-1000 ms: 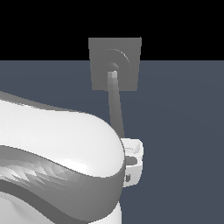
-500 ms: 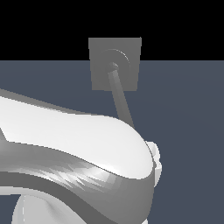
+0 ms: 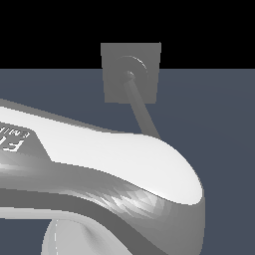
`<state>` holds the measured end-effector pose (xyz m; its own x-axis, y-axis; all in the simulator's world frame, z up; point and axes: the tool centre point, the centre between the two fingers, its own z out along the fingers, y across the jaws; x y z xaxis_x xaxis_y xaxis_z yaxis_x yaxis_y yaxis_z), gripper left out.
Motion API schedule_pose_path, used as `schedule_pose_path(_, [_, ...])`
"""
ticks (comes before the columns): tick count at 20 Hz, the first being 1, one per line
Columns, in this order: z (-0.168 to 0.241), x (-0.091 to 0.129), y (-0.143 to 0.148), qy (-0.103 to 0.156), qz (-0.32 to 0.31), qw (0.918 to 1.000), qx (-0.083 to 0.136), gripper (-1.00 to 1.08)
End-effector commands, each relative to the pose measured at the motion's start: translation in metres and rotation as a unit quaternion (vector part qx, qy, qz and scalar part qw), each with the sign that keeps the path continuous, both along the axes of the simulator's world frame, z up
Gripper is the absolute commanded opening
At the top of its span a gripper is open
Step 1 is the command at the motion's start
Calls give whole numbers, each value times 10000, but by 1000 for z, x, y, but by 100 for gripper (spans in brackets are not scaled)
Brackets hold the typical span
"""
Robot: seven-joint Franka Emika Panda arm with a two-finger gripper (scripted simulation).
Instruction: Turn on the faucet by rotating a designated handle.
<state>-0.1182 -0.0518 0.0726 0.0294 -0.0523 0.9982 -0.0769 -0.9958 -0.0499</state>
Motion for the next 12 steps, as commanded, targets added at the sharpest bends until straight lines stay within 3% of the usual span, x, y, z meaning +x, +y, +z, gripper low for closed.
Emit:
schedule_pose_path(1, [4,0,-9,1,-37,10000,-1,-100])
schedule_pose_path(12, [34,0,-41,-50,-38,10000,-17,-100])
